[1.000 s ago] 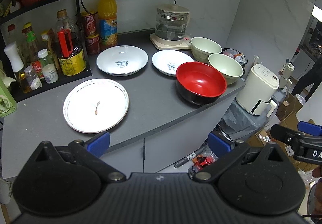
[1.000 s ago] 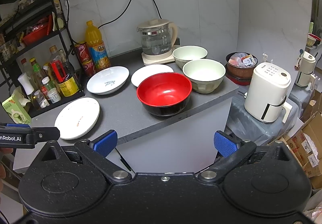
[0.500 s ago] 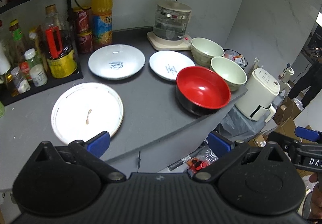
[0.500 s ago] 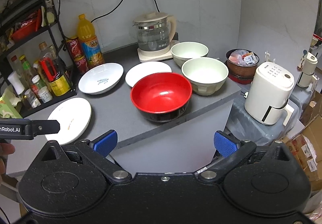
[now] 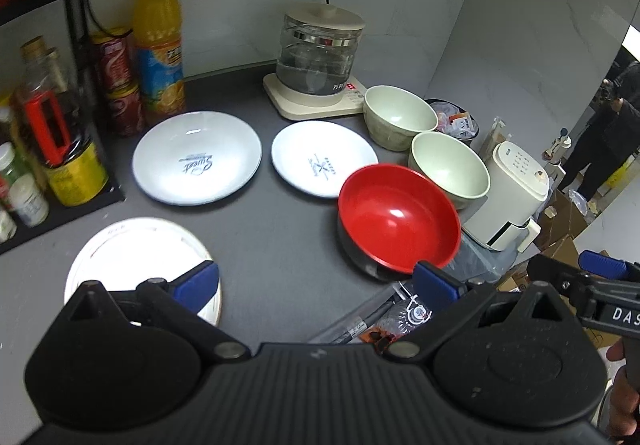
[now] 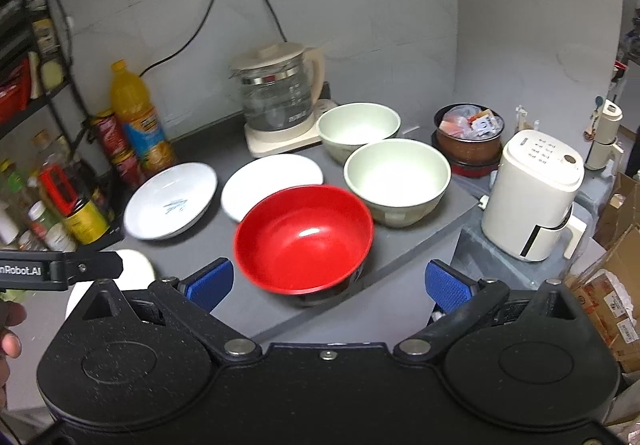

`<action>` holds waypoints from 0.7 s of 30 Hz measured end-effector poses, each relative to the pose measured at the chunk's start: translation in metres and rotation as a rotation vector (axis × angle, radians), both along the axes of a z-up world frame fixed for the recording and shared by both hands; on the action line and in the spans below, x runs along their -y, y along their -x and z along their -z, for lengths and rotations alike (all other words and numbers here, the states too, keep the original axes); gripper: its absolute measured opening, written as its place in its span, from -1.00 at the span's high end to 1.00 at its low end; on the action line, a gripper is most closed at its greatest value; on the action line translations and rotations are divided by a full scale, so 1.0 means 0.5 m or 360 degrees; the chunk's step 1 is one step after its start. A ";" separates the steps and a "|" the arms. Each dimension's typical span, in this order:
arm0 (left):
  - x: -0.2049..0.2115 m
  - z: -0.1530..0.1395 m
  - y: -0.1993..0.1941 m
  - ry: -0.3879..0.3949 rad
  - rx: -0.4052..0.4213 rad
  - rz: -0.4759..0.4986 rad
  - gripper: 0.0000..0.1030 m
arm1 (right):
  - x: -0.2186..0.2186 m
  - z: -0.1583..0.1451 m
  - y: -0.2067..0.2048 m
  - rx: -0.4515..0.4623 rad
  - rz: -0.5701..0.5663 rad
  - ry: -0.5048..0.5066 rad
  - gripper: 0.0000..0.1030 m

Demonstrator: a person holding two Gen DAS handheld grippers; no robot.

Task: Organize plates and bowls
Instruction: 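Lower both tools onto the rim of the large pale green bowl and close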

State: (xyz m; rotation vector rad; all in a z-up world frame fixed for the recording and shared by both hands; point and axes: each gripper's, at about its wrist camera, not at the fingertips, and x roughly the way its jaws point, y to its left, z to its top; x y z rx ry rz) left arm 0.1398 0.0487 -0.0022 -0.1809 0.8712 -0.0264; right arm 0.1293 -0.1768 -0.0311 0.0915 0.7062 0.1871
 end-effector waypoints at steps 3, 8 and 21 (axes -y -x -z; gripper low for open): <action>-0.010 0.002 -0.035 0.0012 0.0003 0.0029 -0.99 | -0.013 0.004 -0.026 -0.0011 0.0038 0.0001 -1.00; -0.027 0.008 -0.097 0.0007 -0.0015 0.0094 -0.99 | -0.025 0.014 -0.068 -0.0049 0.0129 -0.0014 -1.00; -0.007 0.024 -0.200 0.0039 -0.0040 0.0279 -0.98 | 0.001 0.025 -0.137 -0.0108 0.0314 -0.0087 -1.00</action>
